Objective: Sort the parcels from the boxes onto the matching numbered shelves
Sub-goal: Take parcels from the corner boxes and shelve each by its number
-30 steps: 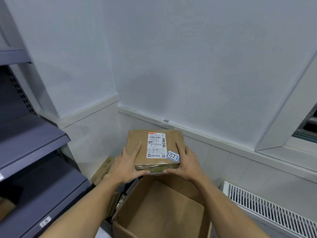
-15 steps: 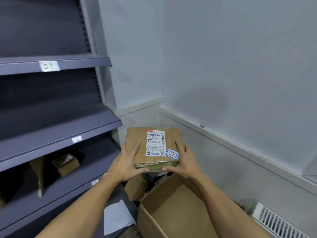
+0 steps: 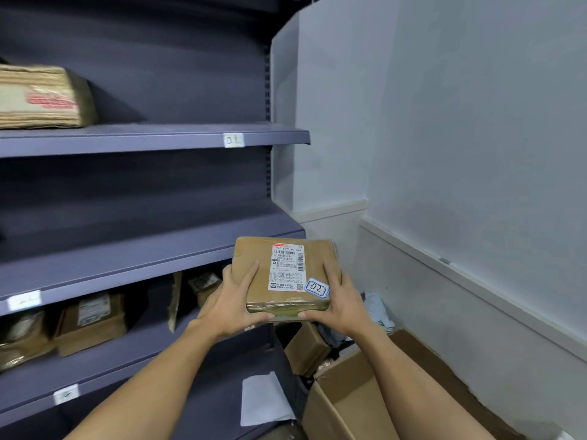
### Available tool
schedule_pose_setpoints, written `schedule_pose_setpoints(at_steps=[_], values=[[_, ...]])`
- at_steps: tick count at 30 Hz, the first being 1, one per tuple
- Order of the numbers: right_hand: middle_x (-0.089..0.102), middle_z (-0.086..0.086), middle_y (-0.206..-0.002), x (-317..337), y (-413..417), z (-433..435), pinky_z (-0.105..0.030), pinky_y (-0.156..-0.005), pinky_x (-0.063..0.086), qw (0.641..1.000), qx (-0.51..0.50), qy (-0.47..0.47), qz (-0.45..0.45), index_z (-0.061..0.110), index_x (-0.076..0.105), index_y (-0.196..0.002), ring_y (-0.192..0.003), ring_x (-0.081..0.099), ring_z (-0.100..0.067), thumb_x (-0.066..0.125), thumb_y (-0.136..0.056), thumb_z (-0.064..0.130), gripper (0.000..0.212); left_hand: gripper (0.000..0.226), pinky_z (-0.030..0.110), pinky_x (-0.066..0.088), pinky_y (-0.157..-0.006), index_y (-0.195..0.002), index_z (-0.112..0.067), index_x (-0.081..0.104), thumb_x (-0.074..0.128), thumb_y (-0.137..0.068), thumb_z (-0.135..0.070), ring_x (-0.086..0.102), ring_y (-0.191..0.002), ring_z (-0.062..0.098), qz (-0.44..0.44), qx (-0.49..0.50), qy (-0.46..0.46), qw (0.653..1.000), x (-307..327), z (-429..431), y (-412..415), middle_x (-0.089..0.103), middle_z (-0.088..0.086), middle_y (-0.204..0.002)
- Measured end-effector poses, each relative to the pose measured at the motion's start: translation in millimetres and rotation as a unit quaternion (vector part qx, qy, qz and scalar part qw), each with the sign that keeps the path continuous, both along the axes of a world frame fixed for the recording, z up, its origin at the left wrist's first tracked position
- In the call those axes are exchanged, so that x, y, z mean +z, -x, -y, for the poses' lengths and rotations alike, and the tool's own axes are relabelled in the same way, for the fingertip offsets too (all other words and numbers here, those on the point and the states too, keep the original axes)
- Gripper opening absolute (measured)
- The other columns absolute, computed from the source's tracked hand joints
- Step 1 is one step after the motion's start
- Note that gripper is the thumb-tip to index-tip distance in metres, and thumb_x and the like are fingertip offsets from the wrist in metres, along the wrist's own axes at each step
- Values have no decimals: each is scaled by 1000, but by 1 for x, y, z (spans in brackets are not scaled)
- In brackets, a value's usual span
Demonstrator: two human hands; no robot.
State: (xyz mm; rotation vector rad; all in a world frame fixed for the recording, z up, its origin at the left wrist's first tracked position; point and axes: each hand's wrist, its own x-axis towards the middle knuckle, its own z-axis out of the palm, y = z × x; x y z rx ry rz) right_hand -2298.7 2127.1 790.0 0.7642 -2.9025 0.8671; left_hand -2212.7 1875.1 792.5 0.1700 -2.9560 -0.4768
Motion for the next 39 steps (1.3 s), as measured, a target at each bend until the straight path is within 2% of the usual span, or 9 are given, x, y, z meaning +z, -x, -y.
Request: schedule_pose_setpoints(at_steps=[4, 9, 20, 30, 39], values=[[31, -11, -147, 5, -20, 33, -49, -107, 42, 1000, 18, -8, -3, 34, -3, -157, -128, 44, -32, 67, -55, 83, 133, 124, 42, 48, -101, -155, -43, -11, 63, -65, -86, 51, -123, 33, 1, 28, 8, 1000, 4, 28, -31, 9, 10, -149], [29, -9, -148, 14, -43, 66, -45, -107, 42, 998, 49, -17, -19, 31, -1, -157, -129, 43, -29, 77, -65, 72, 128, 125, 43, 50, -100, -155, -43, -11, 62, -64, -86, 51, -123, 31, -8, 52, 5, 999, 10, 55, -66, 10, 8, -149], [22, -10, -153, 18, -85, 128, -47, -113, 37, 995, 93, -24, -36, 30, -2, -157, -134, 38, -29, 75, -64, 76, 129, 124, 41, 53, -95, -155, -42, -12, 62, -66, -85, 55, -116, 29, -15, 107, 19, 994, 18, 103, -136, 14, 8, -148], [26, -7, -149, 24, -119, 181, -44, -110, 37, 987, 148, -24, -54, 29, 1, -156, -128, 41, -25, 76, -66, 72, 124, 122, 41, 53, -93, -155, -42, -11, 63, -67, -84, 57, -113, 32, -3, 166, 20, 986, 21, 139, -191, 11, 10, -148], [28, -7, -147, 26, -122, 216, -43, -109, 37, 981, 191, -24, -39, 30, 2, -157, -125, 43, -28, 78, -62, 73, 128, 123, 39, 50, -94, -156, -42, -8, 65, -66, -82, 53, -121, 31, -14, 212, 8, 977, 22, 157, -215, 13, 9, -148]])
